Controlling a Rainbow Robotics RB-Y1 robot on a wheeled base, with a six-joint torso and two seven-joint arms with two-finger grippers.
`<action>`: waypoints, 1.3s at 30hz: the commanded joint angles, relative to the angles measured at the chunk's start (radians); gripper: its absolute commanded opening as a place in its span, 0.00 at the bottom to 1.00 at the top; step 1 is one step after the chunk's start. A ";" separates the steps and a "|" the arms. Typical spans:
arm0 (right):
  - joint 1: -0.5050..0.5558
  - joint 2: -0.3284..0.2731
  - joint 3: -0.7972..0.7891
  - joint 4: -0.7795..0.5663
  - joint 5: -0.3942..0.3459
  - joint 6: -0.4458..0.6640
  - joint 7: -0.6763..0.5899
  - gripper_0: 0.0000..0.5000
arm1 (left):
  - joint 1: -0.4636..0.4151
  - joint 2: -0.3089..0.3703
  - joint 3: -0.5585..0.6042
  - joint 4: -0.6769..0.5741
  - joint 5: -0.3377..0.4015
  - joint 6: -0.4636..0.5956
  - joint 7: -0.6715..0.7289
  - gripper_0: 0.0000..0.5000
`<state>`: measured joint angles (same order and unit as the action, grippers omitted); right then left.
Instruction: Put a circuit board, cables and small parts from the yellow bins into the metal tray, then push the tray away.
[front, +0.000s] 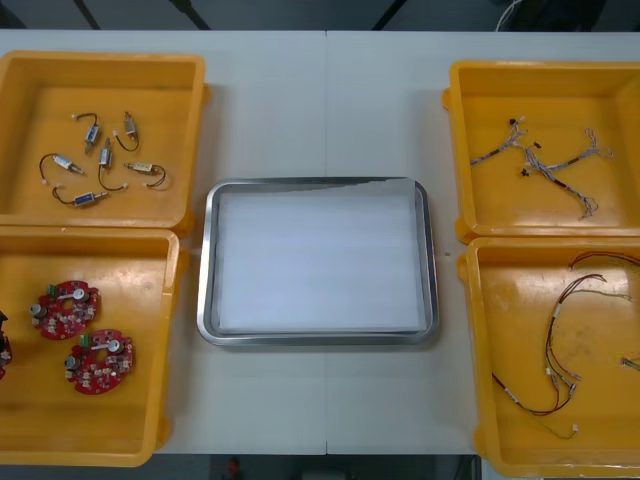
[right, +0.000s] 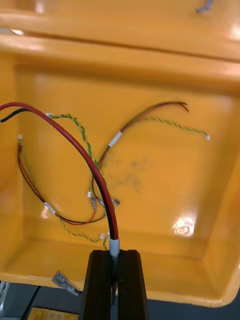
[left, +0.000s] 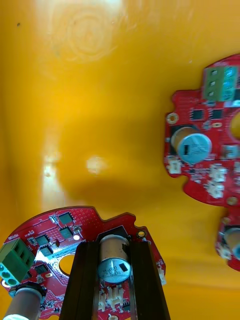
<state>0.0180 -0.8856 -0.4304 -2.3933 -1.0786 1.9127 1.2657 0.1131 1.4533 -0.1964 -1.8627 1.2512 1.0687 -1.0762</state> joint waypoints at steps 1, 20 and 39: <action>-0.073 -0.049 0.033 -0.049 -0.007 0.007 0.142 0.00 | -0.015 0.056 0.101 -0.044 0.048 0.076 -0.033 0.00; -0.199 -0.053 0.180 -0.064 -0.003 0.007 0.388 0.00 | -0.128 0.045 0.298 -0.101 0.178 0.310 -0.011 0.00; -0.220 -0.058 0.206 -0.064 0.012 0.007 0.385 0.00 | -0.639 -0.128 0.098 -0.013 0.172 0.594 0.157 0.00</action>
<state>-0.1716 -0.9025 -0.2398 -2.4322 -1.0745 1.9164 1.6344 -0.4096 1.3751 -0.0509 -1.8936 1.4406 1.6240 -1.0661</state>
